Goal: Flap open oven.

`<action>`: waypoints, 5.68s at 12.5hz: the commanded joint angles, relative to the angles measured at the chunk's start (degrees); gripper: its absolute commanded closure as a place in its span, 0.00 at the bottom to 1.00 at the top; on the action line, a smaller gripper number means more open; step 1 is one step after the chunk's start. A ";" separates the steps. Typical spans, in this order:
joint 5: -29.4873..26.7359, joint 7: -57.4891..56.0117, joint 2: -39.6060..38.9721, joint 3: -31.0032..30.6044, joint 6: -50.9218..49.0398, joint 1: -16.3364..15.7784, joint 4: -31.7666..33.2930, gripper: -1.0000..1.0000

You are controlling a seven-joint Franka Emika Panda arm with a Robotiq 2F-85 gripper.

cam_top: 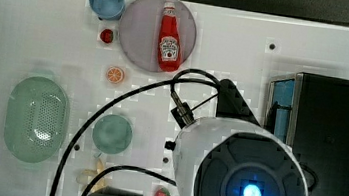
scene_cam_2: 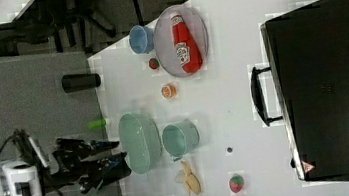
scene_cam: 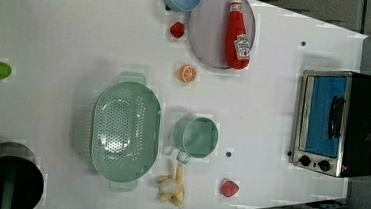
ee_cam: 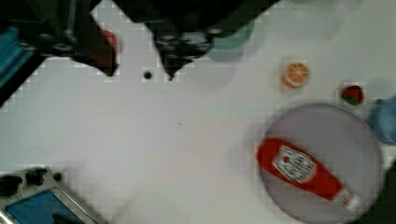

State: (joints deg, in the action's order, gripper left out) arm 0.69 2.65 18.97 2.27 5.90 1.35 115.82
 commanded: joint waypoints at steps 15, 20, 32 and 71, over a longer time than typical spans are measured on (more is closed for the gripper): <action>4.51 -58.28 -10.72 18.93 15.82 1.07 1.94 0.83; 4.50 -71.07 -16.98 22.69 28.77 1.18 6.43 0.83; 4.27 -70.94 -29.72 23.43 41.73 1.24 9.56 0.83; 23.82 -14.07 -41.63 11.34 46.02 -13.78 7.69 0.83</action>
State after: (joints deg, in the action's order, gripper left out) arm 24.44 -13.97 -27.03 14.44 51.39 -11.92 125.67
